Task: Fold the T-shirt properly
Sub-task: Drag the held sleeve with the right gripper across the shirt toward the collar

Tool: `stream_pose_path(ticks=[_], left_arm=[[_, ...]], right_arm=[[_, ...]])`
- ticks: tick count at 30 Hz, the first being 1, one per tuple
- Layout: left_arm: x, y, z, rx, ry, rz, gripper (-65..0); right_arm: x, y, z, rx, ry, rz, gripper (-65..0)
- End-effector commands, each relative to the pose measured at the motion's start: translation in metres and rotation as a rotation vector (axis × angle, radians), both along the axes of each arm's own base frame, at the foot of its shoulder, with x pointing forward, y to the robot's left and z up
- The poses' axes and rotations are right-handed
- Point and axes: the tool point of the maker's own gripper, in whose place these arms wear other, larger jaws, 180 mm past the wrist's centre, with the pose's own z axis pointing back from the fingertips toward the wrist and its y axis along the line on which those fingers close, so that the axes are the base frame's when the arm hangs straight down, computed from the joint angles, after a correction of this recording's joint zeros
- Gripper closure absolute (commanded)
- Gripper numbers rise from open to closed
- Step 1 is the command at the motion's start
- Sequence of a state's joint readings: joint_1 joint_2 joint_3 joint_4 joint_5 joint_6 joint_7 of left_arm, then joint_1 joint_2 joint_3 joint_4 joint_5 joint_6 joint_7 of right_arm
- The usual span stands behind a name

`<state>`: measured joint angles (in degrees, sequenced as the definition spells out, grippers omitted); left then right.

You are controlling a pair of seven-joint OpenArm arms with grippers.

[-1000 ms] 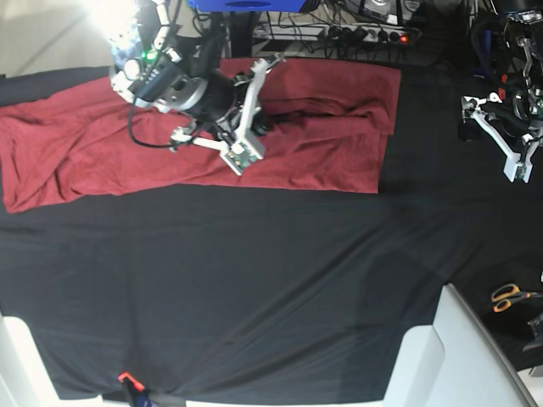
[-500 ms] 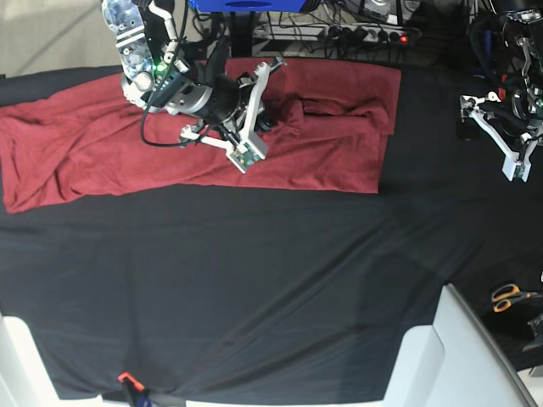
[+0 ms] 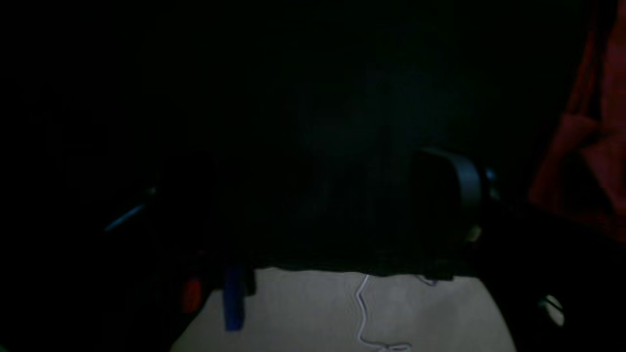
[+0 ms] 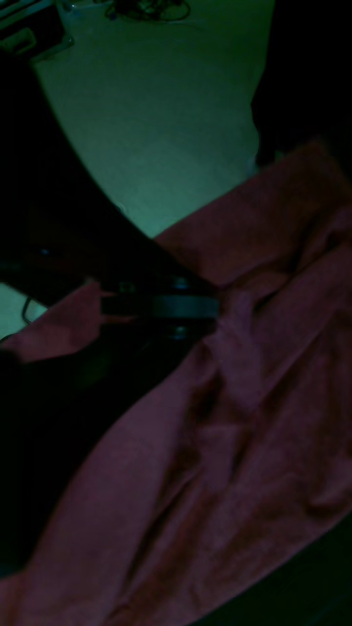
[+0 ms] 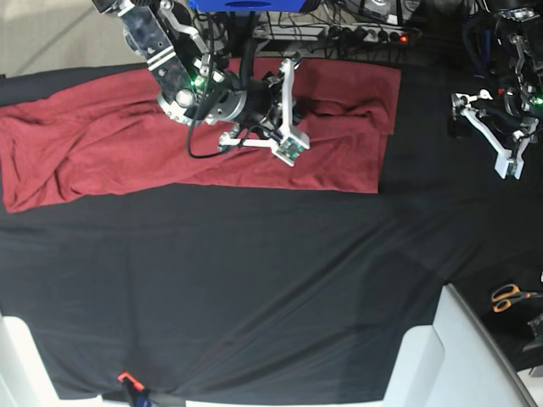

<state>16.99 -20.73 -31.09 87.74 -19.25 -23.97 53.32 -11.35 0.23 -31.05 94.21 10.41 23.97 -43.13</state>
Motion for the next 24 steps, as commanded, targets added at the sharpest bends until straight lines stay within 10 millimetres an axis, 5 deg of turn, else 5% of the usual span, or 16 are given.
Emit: stream_pose_path(ticks=[1,16,24], left_arm=[[0.008,0.006,0.010,0.022,-0.034,-0.002,-59.9],[0.009,0.006,0.011,0.022,-0.038,-0.002,-59.9],[0.009,0.006,0.011,0.022,-0.038,-0.002,-59.9]], right_arm=[[0.006,0.010,0.013,0.046,-0.029,0.005,-0.2],[-0.011,0.027,0.030,0.063,-0.090,0.127,0.0],[-0.001,0.031,0.036,0.068,-0.118,0.131,0.0]])
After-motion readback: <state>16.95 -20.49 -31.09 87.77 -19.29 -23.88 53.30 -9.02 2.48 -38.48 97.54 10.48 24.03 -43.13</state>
